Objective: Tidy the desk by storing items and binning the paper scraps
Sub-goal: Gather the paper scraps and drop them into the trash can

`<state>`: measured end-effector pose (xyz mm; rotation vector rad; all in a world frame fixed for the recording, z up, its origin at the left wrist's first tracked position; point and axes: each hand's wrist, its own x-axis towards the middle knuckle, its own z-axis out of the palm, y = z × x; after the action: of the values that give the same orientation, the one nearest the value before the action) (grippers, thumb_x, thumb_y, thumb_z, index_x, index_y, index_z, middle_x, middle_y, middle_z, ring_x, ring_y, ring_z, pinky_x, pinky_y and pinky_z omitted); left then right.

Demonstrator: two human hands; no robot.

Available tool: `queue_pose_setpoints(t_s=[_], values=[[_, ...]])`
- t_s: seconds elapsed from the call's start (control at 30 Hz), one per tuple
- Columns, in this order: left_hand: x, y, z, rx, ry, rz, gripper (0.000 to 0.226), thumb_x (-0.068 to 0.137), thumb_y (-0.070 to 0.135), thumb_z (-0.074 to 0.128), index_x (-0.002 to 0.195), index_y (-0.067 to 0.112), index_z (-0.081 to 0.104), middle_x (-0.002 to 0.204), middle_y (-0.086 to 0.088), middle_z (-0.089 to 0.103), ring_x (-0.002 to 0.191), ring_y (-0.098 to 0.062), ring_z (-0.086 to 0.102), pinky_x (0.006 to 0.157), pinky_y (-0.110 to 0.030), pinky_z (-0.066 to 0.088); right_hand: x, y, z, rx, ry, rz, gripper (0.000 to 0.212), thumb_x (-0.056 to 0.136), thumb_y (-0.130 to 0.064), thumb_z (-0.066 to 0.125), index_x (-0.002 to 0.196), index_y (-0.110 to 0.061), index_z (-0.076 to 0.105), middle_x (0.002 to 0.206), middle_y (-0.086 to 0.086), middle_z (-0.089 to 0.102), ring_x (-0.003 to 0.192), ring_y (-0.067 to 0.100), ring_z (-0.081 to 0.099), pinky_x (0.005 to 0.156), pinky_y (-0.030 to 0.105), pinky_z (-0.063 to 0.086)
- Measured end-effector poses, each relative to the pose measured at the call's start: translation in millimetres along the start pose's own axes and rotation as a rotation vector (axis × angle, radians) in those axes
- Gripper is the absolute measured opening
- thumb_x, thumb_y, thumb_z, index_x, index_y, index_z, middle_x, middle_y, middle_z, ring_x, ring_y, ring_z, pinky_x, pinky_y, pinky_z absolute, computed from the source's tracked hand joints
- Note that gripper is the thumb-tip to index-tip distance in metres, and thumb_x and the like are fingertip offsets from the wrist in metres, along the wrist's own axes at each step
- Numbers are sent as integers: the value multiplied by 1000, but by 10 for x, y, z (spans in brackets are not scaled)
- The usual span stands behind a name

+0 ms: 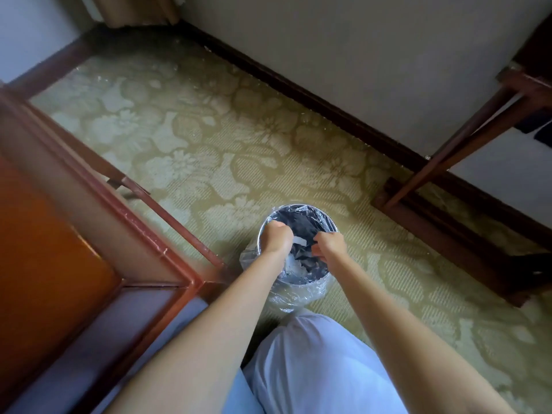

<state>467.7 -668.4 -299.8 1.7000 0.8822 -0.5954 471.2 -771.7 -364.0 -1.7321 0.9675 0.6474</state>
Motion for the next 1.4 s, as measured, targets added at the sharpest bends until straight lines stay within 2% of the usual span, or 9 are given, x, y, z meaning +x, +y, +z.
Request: queue_pose_setpoints(t_s=[0.13,0.3,0.4,0.57,0.7,0.83,1.03,1.2,1.4], values=[[-517,436,-224,185,64,301,30,85,-2,35,68,13,55,76,-13,54,76,-30,47,61,-31,37,-613,-479,-181,-200,101,-356,17,86,-8,40,73,-7,53,87,17,63,80,25,52,70,28,37],[-1336,1006,-732,42,185,551,33,89,7,37,113,13,60,112,-11,64,102,-29,60,82,-34,49,-1618,-1134,-427,-244,240,-749,31,90,-15,41,110,-10,64,114,11,66,108,28,56,87,30,41],[-1831,1123,-1198,-121,253,680,32,90,9,40,114,16,59,118,-8,63,107,-24,60,93,-37,52,-2270,-1418,-416,-197,254,-961,29,91,-15,42,107,-13,66,111,8,67,106,25,57,81,27,37],[-2498,788,-2115,-174,530,821,25,91,9,43,106,13,63,111,-11,65,105,-26,61,94,-39,50,-3207,-1471,-11,-137,113,-1224,26,90,-14,44,100,-13,68,104,3,69,98,20,60,82,28,43],[-2743,177,-2830,-107,810,705,27,92,6,42,105,9,65,112,-12,67,108,-28,60,94,-35,47,-3689,-1207,663,-170,-81,-1336,22,87,-10,48,95,-12,69,100,7,71,91,20,63,83,31,46],[-2791,-498,-3385,-184,863,565,30,91,-1,39,107,3,63,116,-18,63,110,-31,58,94,-37,46,-4107,-845,1361,-269,-314,-1427,24,87,-6,49,103,-10,68,109,6,70,101,21,63,90,31,44],[-2893,-1244,-4005,-74,1073,288,35,99,9,32,125,13,56,136,-6,52,127,-23,46,103,-34,40,-4547,-477,2180,-638,-593,-1678,31,92,-10,45,117,-10,63,124,8,63,116,25,56,96,29,40],[-2835,-1607,-4306,298,977,-18,46,101,22,29,146,14,26,157,-11,16,146,-29,13,118,-42,17,-4624,-469,2635,-986,-576,-1781,26,91,-11,41,104,-2,62,111,15,64,103,35,57,86,38,44],[-2665,-1621,-4522,284,909,88,48,102,19,25,149,12,17,158,-6,13,147,-22,10,118,-34,15,-4630,-733,2960,-1036,-614,-1770,33,94,-11,40,122,-10,59,129,10,58,117,29,54,97,32,40]])
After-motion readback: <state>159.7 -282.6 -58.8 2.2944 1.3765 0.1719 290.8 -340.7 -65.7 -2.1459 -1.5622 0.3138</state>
